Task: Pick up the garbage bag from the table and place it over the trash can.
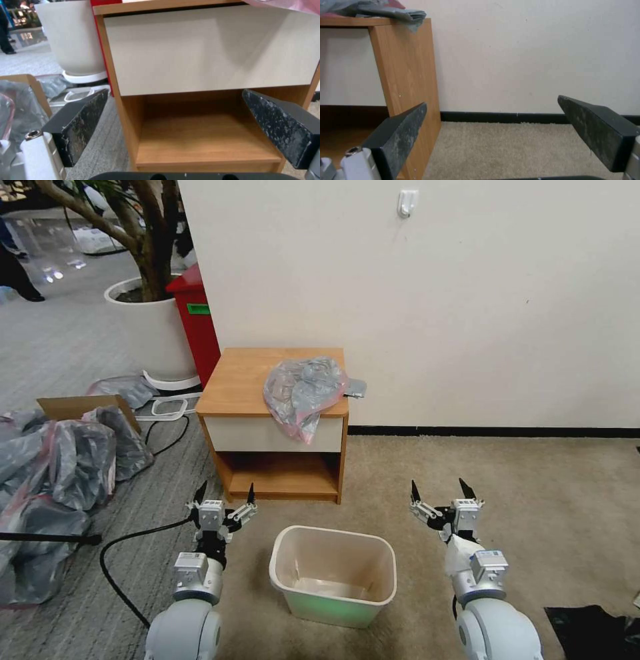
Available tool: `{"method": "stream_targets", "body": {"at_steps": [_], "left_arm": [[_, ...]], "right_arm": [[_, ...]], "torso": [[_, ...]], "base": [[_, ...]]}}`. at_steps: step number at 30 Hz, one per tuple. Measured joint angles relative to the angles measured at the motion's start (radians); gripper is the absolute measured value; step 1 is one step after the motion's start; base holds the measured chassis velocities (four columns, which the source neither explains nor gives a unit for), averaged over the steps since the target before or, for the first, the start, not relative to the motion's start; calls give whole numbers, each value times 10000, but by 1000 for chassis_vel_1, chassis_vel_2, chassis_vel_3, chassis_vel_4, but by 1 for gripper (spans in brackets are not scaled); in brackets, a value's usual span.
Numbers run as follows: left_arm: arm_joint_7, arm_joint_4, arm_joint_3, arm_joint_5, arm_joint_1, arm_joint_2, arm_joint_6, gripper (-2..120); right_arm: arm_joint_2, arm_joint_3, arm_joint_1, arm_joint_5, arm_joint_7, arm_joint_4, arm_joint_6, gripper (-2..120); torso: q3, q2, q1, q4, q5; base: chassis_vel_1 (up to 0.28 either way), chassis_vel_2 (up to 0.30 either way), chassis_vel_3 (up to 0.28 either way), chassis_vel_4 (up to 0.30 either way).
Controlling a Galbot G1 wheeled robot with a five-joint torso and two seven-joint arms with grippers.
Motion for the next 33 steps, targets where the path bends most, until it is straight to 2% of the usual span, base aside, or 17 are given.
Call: {"method": "stream_targets", "body": {"at_steps": [33], "left_arm": [[0, 0, 0, 0, 0, 0, 0, 100]], "right_arm": [[0, 0, 0, 0, 0, 0, 0, 100]], "torso": [[0, 0, 0, 0, 0]], "base": [[0, 0, 0, 0]]}}
